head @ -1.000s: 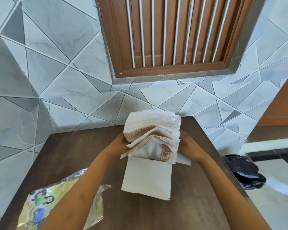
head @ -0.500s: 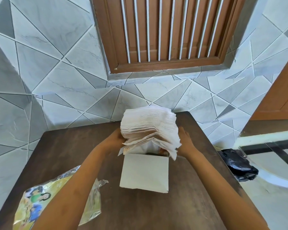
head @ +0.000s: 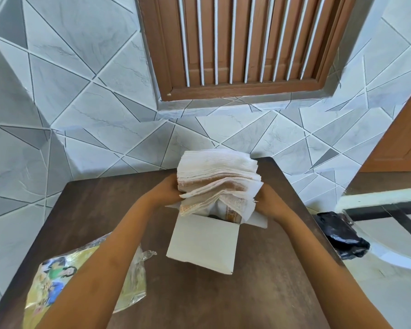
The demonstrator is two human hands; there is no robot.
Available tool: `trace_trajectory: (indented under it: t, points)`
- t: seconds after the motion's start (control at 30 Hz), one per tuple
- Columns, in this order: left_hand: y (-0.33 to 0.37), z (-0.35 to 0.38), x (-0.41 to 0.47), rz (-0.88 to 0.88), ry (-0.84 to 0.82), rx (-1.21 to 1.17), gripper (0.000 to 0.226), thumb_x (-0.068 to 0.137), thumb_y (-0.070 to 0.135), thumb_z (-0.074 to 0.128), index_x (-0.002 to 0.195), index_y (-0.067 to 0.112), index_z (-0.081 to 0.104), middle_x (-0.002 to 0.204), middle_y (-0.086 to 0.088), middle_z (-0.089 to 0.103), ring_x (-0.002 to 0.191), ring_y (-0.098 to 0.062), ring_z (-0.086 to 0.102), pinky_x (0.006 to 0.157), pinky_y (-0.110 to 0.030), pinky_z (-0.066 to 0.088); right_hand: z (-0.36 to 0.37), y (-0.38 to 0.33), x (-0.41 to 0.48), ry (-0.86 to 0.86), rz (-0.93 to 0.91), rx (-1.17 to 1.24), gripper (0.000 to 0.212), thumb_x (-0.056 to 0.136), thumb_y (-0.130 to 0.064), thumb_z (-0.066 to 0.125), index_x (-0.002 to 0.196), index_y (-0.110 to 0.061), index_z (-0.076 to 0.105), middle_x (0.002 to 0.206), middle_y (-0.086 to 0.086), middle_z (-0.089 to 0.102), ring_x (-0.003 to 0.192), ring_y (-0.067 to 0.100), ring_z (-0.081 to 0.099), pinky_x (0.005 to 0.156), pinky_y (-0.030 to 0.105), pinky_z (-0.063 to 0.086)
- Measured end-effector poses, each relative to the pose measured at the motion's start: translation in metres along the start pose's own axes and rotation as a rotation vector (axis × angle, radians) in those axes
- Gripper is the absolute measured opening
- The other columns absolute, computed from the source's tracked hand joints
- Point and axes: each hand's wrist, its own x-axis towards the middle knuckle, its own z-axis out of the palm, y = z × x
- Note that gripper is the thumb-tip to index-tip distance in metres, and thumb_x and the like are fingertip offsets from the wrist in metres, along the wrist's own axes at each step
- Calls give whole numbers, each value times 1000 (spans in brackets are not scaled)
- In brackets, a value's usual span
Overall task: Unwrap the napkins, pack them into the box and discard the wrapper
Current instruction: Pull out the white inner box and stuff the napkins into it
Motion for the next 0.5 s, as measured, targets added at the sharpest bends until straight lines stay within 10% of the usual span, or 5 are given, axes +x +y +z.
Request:
trace_trajectory:
  t: [0.33, 0.5]
  points:
    - [-12, 0, 5, -100, -62, 66, 66, 76, -8, 65, 134, 11, 39, 131, -5, 50, 126, -23, 44, 100, -34, 41, 8, 2, 1, -68, 12, -218, 37, 72, -25, 55, 98, 0, 63, 100, 21, 65, 101, 40, 57, 82, 52, 50]
    - [-9, -1, 0, -71, -121, -40, 73, 71, -6, 67, 131, 18, 35, 137, -11, 46, 127, -25, 43, 99, -33, 39, 13, -14, -4, -12, -1, 127, 36, 80, -11, 61, 112, 4, 54, 89, -10, 52, 84, 2, 53, 84, 13, 47]
